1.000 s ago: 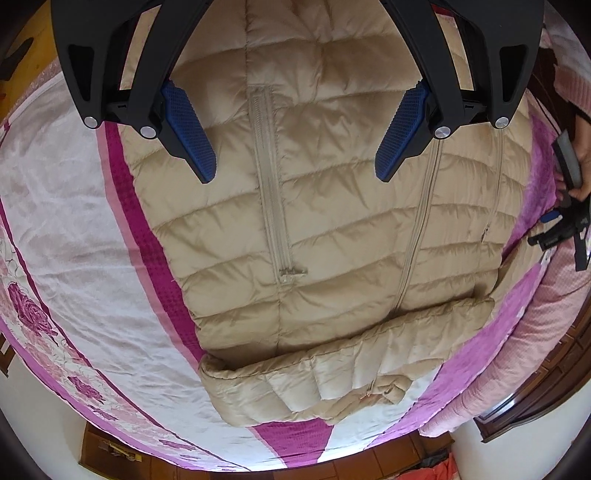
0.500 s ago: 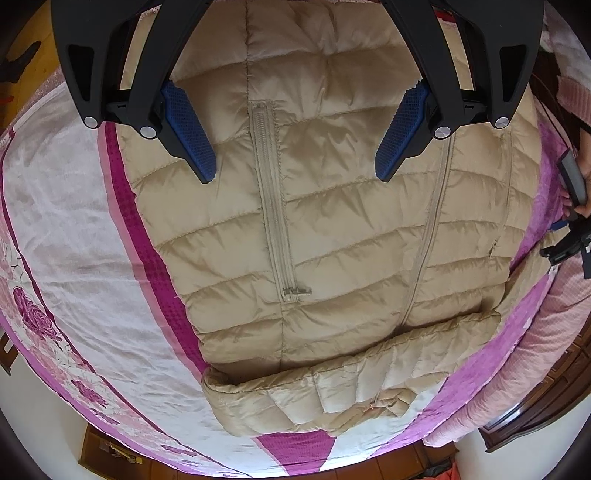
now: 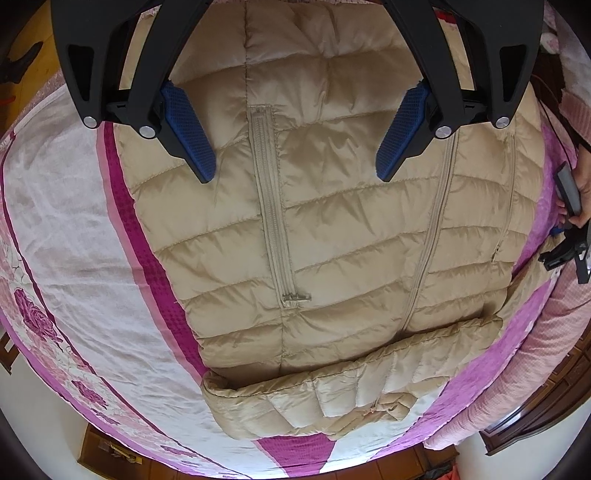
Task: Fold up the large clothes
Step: 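Move the left gripper to the other sleeve cuff and grasp it, then fold the held sleeve across the jacket body and open the left gripper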
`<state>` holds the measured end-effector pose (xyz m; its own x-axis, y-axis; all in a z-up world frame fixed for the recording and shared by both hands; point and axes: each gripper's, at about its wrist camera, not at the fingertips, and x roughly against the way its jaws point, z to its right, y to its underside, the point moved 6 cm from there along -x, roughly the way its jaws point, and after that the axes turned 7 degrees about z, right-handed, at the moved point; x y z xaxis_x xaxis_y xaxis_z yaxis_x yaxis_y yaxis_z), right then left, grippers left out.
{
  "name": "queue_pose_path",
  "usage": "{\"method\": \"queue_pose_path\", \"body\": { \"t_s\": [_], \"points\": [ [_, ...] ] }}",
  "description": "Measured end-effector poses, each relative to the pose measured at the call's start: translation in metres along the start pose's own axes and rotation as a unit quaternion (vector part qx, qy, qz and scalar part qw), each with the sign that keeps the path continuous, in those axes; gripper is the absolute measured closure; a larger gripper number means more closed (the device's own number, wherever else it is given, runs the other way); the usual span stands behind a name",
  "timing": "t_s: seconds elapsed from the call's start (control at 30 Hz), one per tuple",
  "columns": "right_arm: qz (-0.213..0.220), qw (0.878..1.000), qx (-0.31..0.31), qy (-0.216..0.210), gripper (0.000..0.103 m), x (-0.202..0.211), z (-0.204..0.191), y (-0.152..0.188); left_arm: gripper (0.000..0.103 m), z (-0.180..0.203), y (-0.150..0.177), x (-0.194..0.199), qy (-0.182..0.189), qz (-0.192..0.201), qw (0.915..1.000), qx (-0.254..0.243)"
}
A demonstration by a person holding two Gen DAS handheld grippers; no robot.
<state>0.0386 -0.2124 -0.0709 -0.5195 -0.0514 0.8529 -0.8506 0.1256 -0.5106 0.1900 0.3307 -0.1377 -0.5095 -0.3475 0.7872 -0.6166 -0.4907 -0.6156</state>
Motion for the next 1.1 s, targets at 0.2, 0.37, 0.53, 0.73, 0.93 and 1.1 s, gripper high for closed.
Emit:
{"method": "queue_pose_path", "body": {
  "t_s": [0.2, 0.37, 0.53, 0.73, 0.93, 1.1],
  "points": [
    [0.001, 1.000, -0.005, -0.003, 0.010, 0.002, 0.003, 0.002, 0.097, 0.012, -0.005, 0.031, 0.052, 0.037, 0.9976, -0.025],
    [0.004, 1.000, -0.002, 0.001, 0.008, 0.003, 0.003, 0.002, 0.098, 0.013, -0.014, 0.072, 0.091, 0.085, 0.9921, -0.015],
    [0.009, 1.000, -0.006, -0.003, 0.007, 0.005, 0.004, 0.001, 0.098, 0.023, -0.025, 0.123, 0.119, 0.131, 0.9837, -0.034],
    [0.017, 1.000, -0.009, -0.016, 0.007, 0.012, 0.002, 0.000, 0.098, 0.050, -0.031, 0.181, 0.190, 0.153, 0.9687, -0.047],
    [0.032, 0.999, -0.014, -0.023, 0.007, 0.022, 0.004, -0.005, 0.098, 0.092, -0.035, 0.231, 0.244, 0.178, 0.9510, -0.068],
    [0.037, 0.999, -0.018, -0.018, 0.007, 0.025, 0.011, -0.006, 0.098, 0.136, -0.031, 0.260, 0.273, 0.188, 0.9382, -0.098]
  ]
}}
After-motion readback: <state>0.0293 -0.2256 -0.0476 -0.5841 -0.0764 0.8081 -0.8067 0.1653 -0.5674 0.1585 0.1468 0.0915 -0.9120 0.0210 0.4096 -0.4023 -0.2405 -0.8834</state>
